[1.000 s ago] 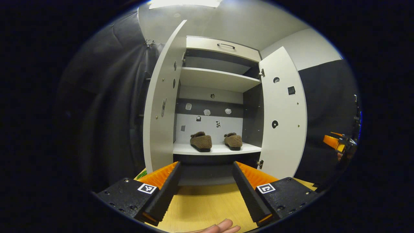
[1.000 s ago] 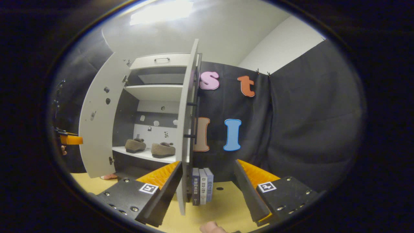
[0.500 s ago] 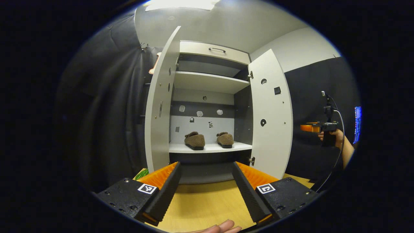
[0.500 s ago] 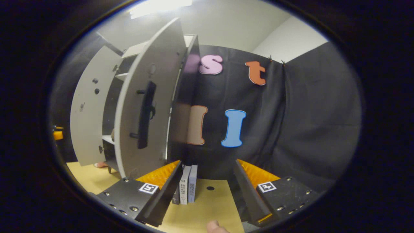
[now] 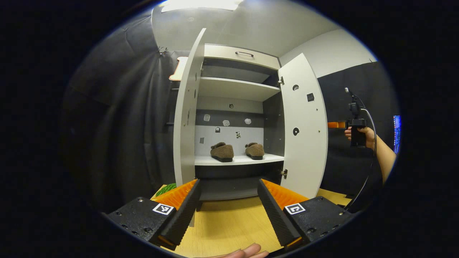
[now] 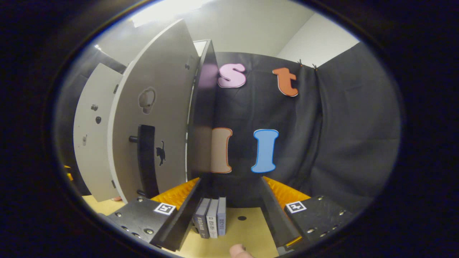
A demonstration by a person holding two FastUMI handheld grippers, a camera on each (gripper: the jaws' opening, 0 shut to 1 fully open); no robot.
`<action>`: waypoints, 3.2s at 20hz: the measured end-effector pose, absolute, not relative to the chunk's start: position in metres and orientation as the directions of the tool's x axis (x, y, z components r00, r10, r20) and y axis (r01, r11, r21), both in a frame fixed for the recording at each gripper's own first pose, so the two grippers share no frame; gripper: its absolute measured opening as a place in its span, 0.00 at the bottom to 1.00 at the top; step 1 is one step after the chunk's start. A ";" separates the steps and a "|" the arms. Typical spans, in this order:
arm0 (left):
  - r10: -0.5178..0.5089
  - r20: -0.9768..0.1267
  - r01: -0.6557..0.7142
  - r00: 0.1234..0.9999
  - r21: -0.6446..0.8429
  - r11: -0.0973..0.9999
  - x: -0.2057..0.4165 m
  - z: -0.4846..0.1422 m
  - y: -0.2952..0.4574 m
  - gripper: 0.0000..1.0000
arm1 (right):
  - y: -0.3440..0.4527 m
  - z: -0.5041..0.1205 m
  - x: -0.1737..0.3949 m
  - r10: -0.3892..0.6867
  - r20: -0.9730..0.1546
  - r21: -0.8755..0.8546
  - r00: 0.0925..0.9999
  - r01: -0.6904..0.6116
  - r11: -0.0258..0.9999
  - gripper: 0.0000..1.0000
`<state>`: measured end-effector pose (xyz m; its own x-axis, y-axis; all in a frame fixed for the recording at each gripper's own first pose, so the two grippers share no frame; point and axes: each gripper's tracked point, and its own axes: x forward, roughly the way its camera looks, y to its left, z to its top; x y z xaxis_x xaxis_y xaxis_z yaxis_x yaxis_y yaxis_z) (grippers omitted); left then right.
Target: Grab one shoe with the right hand and put it into the shoe cabinet, grab the other shoe with the left hand and put it into the shoe cabinet; then close the right door with the right hand and the left door with the left hand.
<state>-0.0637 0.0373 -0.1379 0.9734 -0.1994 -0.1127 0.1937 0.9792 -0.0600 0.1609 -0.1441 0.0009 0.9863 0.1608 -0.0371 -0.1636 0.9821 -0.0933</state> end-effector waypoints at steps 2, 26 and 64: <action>-0.199 -0.120 0.193 0.973 -0.063 0.979 -0.064 -0.143 0.041 0.96 | -0.112 -0.006 0.161 0.217 -0.057 -0.104 0.974 -0.222 0.969 0.96; -0.183 -0.102 0.178 0.978 -0.051 0.983 -0.071 -0.148 0.062 0.96 | -0.022 0.002 0.161 0.207 0.007 -0.113 0.978 -0.205 0.972 0.92; 0.122 -0.117 -0.129 0.986 -0.055 0.990 0.027 -0.107 0.258 0.92 | 0.044 -0.065 0.057 0.267 -0.086 -0.129 0.960 -0.277 0.952 0.96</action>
<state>0.0269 0.2580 -0.1065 0.9856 0.1222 -0.1165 -0.1292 0.9901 -0.0550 0.0566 0.0443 -0.0652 0.9597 0.2674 -0.0864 -0.2769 0.9522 -0.1291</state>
